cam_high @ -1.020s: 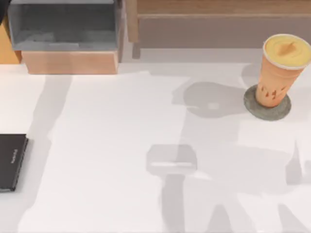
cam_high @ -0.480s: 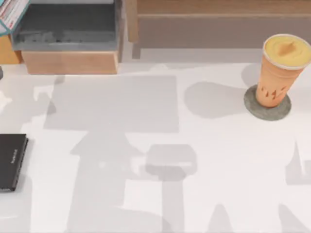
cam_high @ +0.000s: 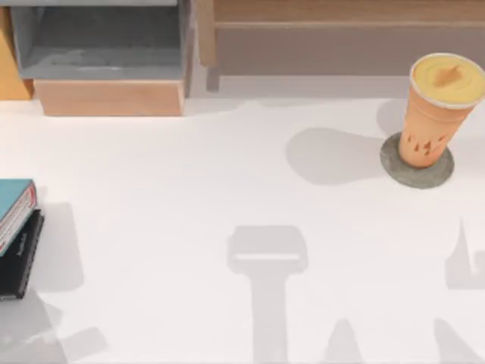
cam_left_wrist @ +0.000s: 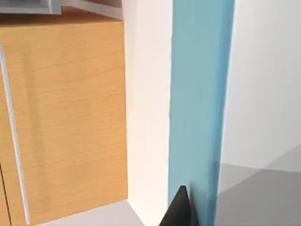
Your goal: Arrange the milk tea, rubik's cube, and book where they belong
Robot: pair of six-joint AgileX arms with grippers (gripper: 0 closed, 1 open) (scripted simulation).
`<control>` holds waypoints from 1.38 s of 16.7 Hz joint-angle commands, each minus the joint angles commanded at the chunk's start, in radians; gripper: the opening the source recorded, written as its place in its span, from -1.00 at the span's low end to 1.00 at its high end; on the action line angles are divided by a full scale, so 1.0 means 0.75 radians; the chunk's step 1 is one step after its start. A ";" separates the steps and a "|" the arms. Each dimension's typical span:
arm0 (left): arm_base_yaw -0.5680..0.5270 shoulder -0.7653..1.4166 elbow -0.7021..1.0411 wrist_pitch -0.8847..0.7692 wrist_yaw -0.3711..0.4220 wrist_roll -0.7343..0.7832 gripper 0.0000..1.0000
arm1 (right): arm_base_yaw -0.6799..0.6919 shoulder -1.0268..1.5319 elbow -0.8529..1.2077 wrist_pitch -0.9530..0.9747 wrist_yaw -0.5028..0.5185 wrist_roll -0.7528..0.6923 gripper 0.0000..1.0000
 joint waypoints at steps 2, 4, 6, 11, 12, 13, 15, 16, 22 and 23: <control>0.067 -0.004 -0.061 -0.030 0.034 0.091 -1.00 | 0.000 0.000 0.000 0.000 0.000 0.000 1.00; 0.094 -0.007 -0.085 -0.043 0.047 0.126 -1.00 | 0.000 0.000 0.000 0.000 0.000 0.000 1.00; 0.094 -0.007 -0.085 -0.043 0.047 0.126 -1.00 | 0.000 0.000 0.000 0.000 0.000 0.000 1.00; 0.078 0.022 -0.073 -0.008 0.037 0.118 -1.00 | 0.000 0.000 0.000 0.000 0.000 0.000 1.00; 0.073 0.039 -0.075 0.007 0.031 0.113 -1.00 | 0.000 0.000 0.000 0.000 0.000 0.000 1.00; 0.069 0.052 -0.076 0.018 0.028 0.109 -1.00 | 0.000 0.000 0.000 0.000 0.000 0.000 1.00; 0.068 0.055 -0.077 0.021 0.027 0.108 -1.00 | 0.000 0.000 0.000 0.000 0.000 0.000 1.00; 0.068 0.055 -0.077 0.021 0.027 0.108 -1.00 | 0.000 0.000 0.000 0.000 0.000 0.000 1.00; 0.068 0.055 -0.077 0.021 0.027 0.108 -0.25 | 0.000 0.000 0.000 0.000 0.000 0.000 1.00; 0.068 0.055 -0.077 0.021 0.027 0.108 -0.10 | 0.000 0.000 0.000 0.000 0.000 0.000 1.00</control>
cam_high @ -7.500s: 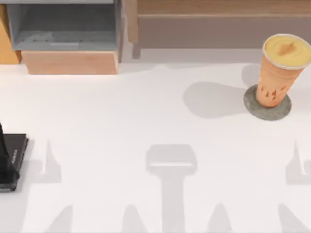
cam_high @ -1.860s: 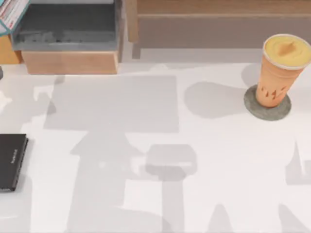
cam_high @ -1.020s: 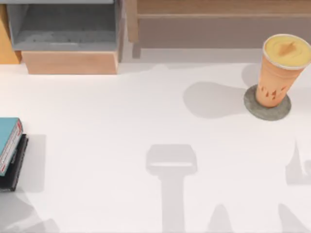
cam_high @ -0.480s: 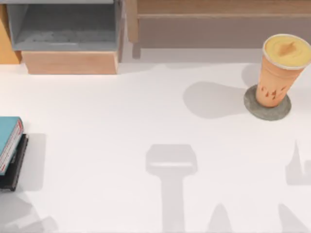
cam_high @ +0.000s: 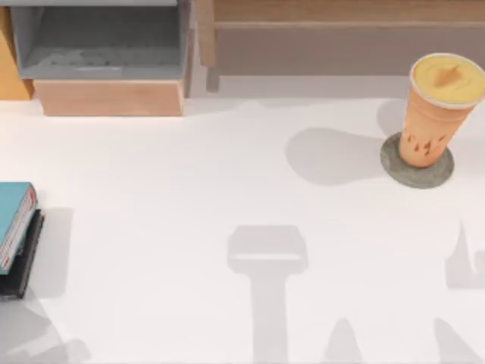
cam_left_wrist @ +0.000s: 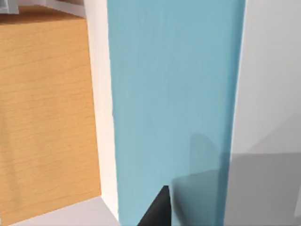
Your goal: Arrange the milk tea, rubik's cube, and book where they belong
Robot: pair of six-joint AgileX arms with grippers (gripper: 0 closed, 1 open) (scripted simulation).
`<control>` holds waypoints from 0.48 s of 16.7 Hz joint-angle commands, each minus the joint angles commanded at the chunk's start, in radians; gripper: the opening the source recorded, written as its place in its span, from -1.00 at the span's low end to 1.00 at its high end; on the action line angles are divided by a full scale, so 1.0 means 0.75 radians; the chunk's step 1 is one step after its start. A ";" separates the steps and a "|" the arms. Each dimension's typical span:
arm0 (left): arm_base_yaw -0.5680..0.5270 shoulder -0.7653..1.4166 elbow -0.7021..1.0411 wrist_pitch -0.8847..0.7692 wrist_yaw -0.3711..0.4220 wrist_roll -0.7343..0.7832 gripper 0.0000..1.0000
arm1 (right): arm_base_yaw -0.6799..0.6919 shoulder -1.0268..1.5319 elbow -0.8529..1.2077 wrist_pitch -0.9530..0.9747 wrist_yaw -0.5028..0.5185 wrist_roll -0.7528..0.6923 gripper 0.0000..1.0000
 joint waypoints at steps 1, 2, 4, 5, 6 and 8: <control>0.000 0.000 0.000 0.000 0.000 0.000 0.06 | 0.000 0.000 0.000 0.000 0.000 0.000 1.00; 0.000 0.000 0.000 0.000 0.000 0.000 0.21 | 0.000 0.000 0.000 0.000 0.000 0.000 1.00; 0.000 0.000 0.000 0.000 0.000 0.000 0.51 | 0.000 0.000 0.000 0.000 0.000 0.000 1.00; 0.000 0.000 0.000 0.000 0.000 0.000 0.66 | 0.000 0.000 0.000 0.000 0.000 0.000 1.00; 0.000 0.000 0.000 0.000 0.000 0.000 0.81 | 0.000 0.000 0.000 0.000 0.000 0.000 1.00; 0.000 0.000 0.000 0.000 0.000 0.000 1.00 | 0.000 0.000 0.000 0.000 0.000 0.000 1.00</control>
